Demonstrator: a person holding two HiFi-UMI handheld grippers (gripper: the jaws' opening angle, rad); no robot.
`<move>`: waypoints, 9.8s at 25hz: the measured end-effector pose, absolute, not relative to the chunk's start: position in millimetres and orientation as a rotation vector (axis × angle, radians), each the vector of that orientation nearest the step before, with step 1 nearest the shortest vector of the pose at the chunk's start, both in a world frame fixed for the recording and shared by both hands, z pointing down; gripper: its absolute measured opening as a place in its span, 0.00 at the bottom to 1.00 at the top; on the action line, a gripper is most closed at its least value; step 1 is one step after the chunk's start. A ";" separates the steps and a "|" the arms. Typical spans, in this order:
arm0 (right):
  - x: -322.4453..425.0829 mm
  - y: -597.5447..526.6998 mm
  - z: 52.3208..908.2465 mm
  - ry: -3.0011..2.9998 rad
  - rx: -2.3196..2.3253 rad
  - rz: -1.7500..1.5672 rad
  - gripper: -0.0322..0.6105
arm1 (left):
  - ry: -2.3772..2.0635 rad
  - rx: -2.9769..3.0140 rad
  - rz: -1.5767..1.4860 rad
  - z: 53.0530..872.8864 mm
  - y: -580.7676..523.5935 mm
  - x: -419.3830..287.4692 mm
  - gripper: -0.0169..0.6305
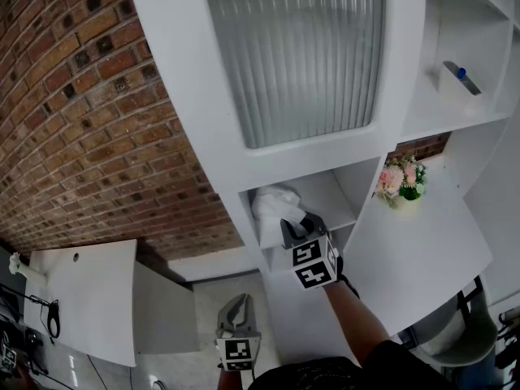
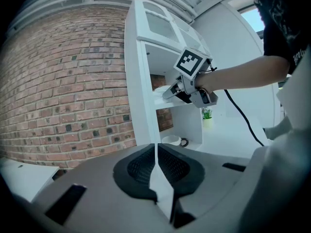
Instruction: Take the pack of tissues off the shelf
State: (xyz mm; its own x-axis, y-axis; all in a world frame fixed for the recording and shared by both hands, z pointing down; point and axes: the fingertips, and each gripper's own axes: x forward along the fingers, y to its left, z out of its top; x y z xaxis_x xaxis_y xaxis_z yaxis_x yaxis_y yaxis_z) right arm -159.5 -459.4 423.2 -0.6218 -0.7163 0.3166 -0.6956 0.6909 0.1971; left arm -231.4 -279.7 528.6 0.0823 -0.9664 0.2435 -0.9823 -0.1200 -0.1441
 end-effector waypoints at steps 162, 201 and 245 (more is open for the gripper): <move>32.9 -250.7 661.0 -2.349 1.125 0.600 0.79 | -1.756 2.371 0.328 573.8 -225.5 -120.7 0.06; 63.3 -199.1 539.0 -2.455 1.392 0.213 0.23 | -1.747 2.483 0.151 527.4 -173.5 -101.5 0.06; 71.6 -194.2 532.5 -2.427 1.501 0.110 0.06 | -1.762 2.516 0.173 531.2 -173.5 -107.4 0.06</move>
State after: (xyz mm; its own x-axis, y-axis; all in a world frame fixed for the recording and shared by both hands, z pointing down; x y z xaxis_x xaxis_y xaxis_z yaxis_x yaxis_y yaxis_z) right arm 71.6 -194.2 532.5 -0.4185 -0.8642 0.2795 -0.8860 0.4561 0.0837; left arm -107.4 -173.5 531.2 0.3384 -0.9321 0.1288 -0.9394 -0.3426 -0.0114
